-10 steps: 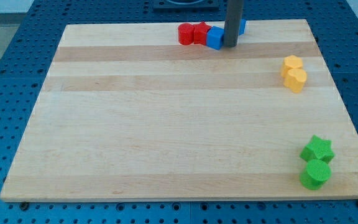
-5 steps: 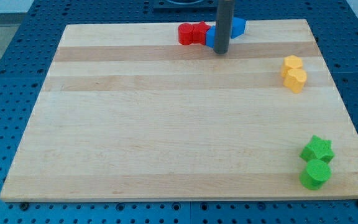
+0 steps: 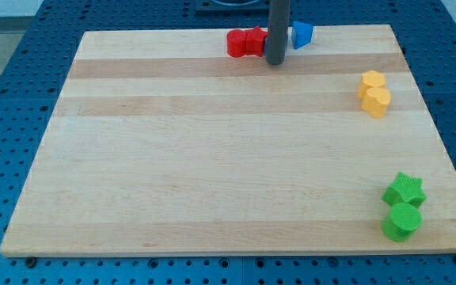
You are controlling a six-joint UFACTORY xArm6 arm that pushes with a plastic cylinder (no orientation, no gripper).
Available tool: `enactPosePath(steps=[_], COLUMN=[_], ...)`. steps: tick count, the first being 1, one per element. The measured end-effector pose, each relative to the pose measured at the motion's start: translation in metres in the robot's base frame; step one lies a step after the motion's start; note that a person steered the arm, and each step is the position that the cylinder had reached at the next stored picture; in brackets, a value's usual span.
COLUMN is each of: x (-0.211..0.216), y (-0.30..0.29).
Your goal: Move blue cube close to red star
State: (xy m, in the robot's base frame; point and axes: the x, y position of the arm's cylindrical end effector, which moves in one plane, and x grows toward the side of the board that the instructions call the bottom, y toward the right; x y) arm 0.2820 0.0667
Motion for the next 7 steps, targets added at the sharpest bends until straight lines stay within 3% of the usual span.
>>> enactPosePath(steps=[5, 6, 7], x=[-0.008, 0.019, 0.026], y=[0.006, 0.006, -0.033])
